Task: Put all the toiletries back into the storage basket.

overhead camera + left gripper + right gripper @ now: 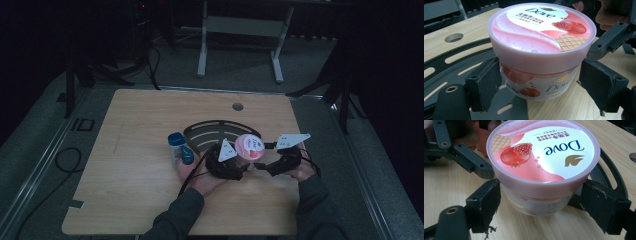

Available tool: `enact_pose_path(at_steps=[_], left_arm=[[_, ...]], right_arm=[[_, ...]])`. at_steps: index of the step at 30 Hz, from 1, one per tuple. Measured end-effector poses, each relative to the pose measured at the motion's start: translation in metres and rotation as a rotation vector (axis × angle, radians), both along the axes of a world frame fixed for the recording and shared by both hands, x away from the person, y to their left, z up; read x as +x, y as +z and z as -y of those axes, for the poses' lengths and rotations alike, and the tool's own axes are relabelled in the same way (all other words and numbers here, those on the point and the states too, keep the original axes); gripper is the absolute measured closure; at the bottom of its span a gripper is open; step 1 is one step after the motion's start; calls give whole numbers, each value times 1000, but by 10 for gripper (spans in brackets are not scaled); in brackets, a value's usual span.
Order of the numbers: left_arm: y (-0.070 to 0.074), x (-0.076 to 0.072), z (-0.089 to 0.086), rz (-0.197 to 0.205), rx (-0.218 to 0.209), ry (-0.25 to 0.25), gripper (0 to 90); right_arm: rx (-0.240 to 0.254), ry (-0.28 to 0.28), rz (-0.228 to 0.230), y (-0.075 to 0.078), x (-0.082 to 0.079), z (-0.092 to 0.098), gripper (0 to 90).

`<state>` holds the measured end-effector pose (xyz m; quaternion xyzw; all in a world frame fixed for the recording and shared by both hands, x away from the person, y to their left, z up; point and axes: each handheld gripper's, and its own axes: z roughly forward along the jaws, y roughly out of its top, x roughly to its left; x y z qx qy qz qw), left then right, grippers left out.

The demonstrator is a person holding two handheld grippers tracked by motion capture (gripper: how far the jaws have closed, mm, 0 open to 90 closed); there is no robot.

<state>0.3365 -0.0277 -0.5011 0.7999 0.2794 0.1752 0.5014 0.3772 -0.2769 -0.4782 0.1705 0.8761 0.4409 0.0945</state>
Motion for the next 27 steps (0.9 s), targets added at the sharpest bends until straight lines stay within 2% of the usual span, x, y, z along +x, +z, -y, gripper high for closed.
enact_pose_path(at_steps=[9, 12, 14, 18, 22, 27], left_arm=[[3, 8, 4, 14, -2, 35, 177], [3, 10, 6, 20, 11, 47, 177], [2, 12, 8, 20, 21, 54, 177], [1, 16, 9, 15, 5, 63, 177], [3, 20, 11, 25, 15, 64, 177], [2, 25, 11, 23, 7, 71, 177]], right_arm=[[15, 10, -23, 2, 16, 1, 165], [18, 9, -29, 2, 20, 2, 165], [6, 9, -37, 1, 23, 1, 161], [-2, 4, -50, 1, 29, 1, 155], [-4, 5, -57, 3, 35, 2, 158], [-30, 21, -59, 7, 41, 4, 190]])
